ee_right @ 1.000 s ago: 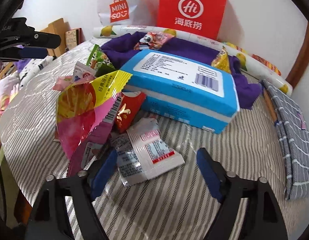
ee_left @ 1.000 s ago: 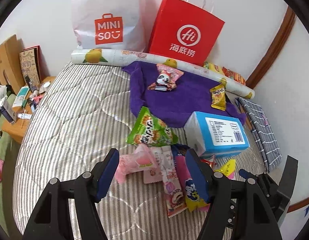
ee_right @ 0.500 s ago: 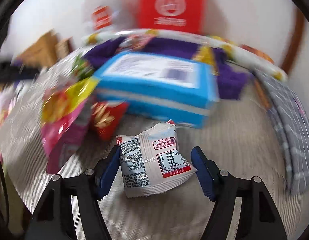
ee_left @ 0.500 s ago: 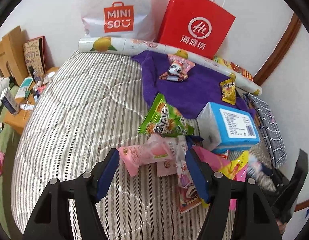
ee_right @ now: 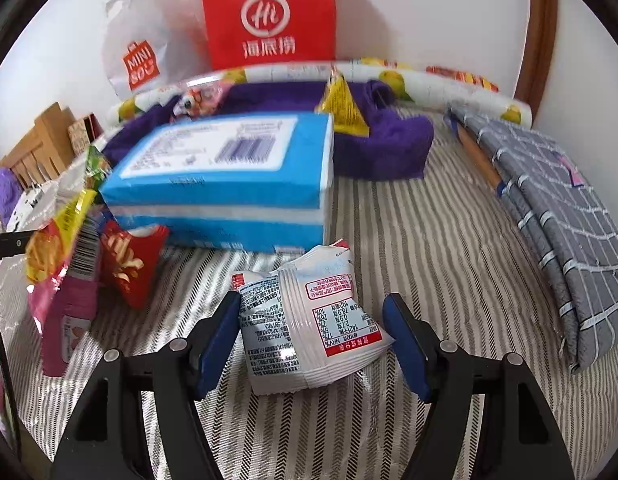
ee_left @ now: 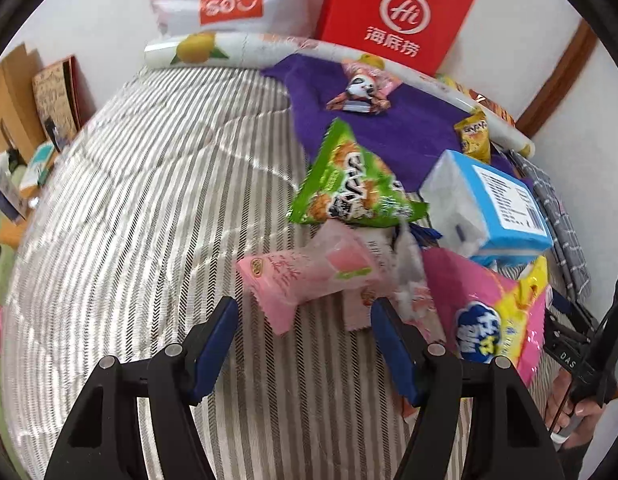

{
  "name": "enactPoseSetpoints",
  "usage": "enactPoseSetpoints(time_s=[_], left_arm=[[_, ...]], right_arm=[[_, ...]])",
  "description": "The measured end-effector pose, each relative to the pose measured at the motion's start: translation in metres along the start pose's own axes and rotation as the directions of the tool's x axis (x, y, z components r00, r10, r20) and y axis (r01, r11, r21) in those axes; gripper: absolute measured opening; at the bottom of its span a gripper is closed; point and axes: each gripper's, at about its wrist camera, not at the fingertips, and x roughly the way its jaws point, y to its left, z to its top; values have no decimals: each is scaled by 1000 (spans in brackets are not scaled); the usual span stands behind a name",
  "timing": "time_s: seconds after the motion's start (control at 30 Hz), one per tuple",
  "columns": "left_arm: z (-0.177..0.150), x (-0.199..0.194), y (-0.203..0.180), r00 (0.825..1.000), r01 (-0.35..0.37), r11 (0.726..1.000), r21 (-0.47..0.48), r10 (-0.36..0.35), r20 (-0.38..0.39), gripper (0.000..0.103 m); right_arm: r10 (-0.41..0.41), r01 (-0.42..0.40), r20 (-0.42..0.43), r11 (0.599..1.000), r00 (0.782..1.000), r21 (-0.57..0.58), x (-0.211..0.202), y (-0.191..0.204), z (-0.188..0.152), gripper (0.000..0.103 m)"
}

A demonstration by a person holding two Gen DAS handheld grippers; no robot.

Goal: Organize snacks
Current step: 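Grasp the pink wafer bag with the left gripper while the right holds the sachet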

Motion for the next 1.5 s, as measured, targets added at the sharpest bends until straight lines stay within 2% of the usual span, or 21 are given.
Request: enactPoseSetpoints(time_s=[0.07,0.13,0.3,0.5,0.53,0.57,0.6,0.77,1.1,1.27,1.43,1.5], left_arm=[[2,3,3,1000,16,1000,-8,-15,13,67],[7,5,1,999,6,1000,15,-6,39,67],[19,16,-10,999,-18,995,94,14,46,67],[29,22,-14,998,-5,994,106,-1,56,67],[29,22,-14,998,-2,994,107,-4,58,64],[29,20,-13,998,4,994,108,-11,63,53],[28,18,-12,998,16,995,102,-23,65,51],[19,4,-6,994,76,994,78,-81,70,46],[-3,-44,-14,986,90,993,80,-100,132,46],[-12,-54,-24,985,97,992,78,-107,136,46],[-21,-63,-36,982,122,989,81,-132,133,46],[-23,-65,-41,982,126,989,84,-136,132,46]], right_arm=[[6,-6,3,1000,1000,4,0,-1,1,71],[13,-13,0,1000,1000,13,0,-2,0,71],[9,-9,-1,1000,1000,4,1,-1,-1,71],[25,-25,-4,1000,1000,16,1,-3,0,72],[25,-25,-4,1000,1000,15,1,-3,0,72],[24,-24,-4,1000,1000,14,1,-3,0,72],[23,-23,-5,1000,1000,14,1,-3,0,72],[27,-27,-4,1000,1000,13,2,-3,0,72],[20,-20,11,1000,1000,16,-2,-2,-2,71],[7,-8,12,999,1000,37,-7,-5,-6,71],[51,-53,21,995,998,82,-19,-9,-16,71],[37,-38,19,996,999,78,-24,-8,-20,71]])
